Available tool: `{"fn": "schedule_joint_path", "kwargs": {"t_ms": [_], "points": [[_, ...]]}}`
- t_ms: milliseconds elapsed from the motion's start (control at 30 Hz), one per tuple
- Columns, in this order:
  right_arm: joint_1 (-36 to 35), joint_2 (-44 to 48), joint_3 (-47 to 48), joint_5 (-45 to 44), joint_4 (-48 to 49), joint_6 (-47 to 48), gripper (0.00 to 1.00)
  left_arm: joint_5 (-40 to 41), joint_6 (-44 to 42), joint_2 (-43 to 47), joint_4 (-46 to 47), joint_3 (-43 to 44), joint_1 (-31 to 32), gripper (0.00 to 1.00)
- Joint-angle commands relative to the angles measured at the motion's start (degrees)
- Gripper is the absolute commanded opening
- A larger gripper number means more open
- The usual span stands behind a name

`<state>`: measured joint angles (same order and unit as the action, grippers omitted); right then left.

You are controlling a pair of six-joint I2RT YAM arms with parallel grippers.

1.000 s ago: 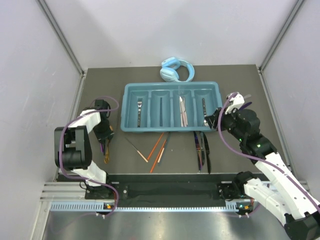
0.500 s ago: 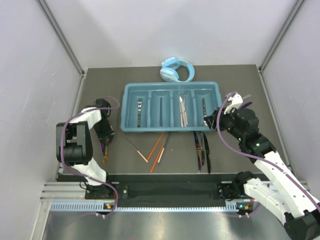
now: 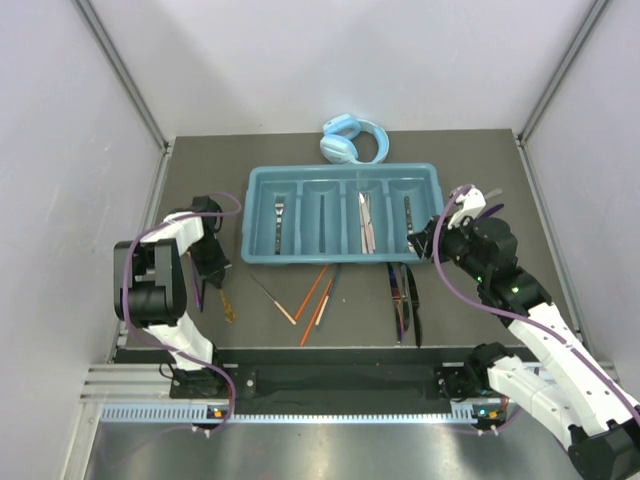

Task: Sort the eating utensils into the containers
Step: Pick up the spoon from the center of the board.

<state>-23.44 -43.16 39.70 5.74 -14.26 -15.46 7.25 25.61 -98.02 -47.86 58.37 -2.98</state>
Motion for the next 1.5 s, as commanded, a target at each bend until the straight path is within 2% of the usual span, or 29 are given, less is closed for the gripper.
{"fn": "schedule_joint_path", "kwargs": {"t_ms": [0, 633, 1167, 1467], "points": [[0.7, 0.5, -0.3, 0.6, 2.7, 0.3, 0.48, -5.6, 1.1, -1.4, 4.0, -2.3, 0.0, 0.00], [0.7, -1.1, -0.5, 1.2, 3.2, -0.2, 0.48, -5.4, 3.4, 1.1, 4.5, 1.0, 2.7, 0.00], [0.7, -2.4, -1.0, 1.6, 3.6, -0.4, 0.48, -1.0, 3.5, 9.2, -2.9, 6.2, 2.7, 0.00], [0.7, -2.7, -1.1, 1.6, 3.6, -0.8, 0.47, -2.4, 2.9, 11.3, -5.1, 8.2, 2.8, 0.00]]}}
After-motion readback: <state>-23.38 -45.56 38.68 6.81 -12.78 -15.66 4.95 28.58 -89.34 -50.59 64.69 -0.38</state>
